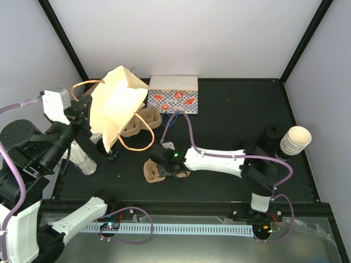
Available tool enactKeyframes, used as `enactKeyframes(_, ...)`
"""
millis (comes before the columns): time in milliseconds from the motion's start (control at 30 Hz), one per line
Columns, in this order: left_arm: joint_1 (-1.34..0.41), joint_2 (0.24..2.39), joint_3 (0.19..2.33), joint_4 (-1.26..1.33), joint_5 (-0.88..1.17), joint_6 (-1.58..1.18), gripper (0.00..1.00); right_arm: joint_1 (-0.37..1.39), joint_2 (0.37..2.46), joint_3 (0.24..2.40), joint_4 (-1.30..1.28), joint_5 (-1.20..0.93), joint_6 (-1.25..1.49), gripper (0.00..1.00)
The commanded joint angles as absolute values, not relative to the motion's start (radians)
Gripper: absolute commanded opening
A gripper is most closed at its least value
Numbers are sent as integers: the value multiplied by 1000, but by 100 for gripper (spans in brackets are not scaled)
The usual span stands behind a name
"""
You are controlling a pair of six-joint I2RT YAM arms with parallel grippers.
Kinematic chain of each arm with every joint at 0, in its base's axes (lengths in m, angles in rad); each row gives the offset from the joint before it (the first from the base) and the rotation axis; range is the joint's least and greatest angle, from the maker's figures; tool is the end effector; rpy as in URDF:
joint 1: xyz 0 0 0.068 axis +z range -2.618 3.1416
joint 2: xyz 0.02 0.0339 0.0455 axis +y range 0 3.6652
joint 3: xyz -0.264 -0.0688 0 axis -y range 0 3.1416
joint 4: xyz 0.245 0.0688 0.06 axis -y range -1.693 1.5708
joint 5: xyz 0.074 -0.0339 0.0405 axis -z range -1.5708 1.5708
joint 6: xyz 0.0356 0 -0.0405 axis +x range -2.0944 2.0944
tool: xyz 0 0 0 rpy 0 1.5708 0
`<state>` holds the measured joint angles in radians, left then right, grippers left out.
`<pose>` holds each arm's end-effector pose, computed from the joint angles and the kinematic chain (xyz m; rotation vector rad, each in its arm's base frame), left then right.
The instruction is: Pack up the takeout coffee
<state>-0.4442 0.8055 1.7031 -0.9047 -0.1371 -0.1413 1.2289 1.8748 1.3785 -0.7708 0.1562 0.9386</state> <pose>0.0492 -0.0180 0.5321 0.1323 1.5831 -0.3500 0.1312 0.3521 0.1973 -0.3784 2.8242 0.2809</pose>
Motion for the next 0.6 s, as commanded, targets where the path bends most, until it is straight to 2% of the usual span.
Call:
enactKeyframes(0,-437,822,1685,-884,-103,-146,2,1176,1720,1319,-776,223,900,37)
enactKeyframes(300,-437,837,1651,-872,-40,-168,1,1054,1465,1190,-775,253,836,38)
enactKeyframes(567,-437,852,1568,-856,46,-193,2,966,1297,1163,-785,277,747,39)
